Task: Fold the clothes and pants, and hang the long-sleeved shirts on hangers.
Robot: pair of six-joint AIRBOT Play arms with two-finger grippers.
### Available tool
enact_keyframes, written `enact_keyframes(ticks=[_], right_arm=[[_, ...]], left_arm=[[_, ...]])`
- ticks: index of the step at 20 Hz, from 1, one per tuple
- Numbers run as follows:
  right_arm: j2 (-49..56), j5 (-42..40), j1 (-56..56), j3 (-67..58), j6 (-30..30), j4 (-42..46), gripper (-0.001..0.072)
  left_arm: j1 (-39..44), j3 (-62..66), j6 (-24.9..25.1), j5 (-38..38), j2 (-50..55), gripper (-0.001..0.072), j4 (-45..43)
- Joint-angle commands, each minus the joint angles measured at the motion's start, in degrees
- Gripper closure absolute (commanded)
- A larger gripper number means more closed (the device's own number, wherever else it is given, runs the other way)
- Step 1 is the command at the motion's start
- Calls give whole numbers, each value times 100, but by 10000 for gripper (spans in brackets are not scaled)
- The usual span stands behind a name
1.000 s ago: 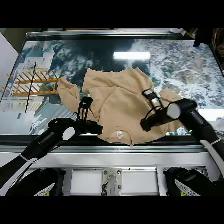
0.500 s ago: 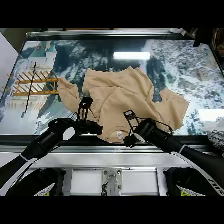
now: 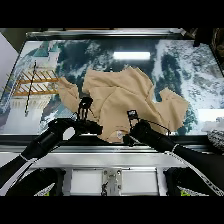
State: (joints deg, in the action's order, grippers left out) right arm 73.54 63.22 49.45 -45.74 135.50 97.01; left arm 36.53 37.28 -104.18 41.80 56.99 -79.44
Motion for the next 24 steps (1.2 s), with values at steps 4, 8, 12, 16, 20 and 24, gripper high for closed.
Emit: enact_keyframes(ticks=[4, 8, 12, 16, 20, 24], right_arm=[[164, 138, 37, 0, 190, 52, 201], [348, 511, 37, 2, 278, 146, 202], [345, 1062, 37, 2, 339, 599, 388], [326, 1453, 35, 2, 334, 955, 405], [334, 1467, 31, 9, 337, 1073, 405], [352, 1342, 28, 20, 334, 1108, 405]], left_arm=[[4, -4, 0, 0, -2, 695, 0], [4, -4, 0, 2, -2, 695, 2], [4, -2, 0, 37, -9, 695, 2], [4, -4, 0, 170, -157, 695, 0], [2, -4, 2, 345, -623, 695, -15], [2, -4, 2, 828, -870, 695, -59]])
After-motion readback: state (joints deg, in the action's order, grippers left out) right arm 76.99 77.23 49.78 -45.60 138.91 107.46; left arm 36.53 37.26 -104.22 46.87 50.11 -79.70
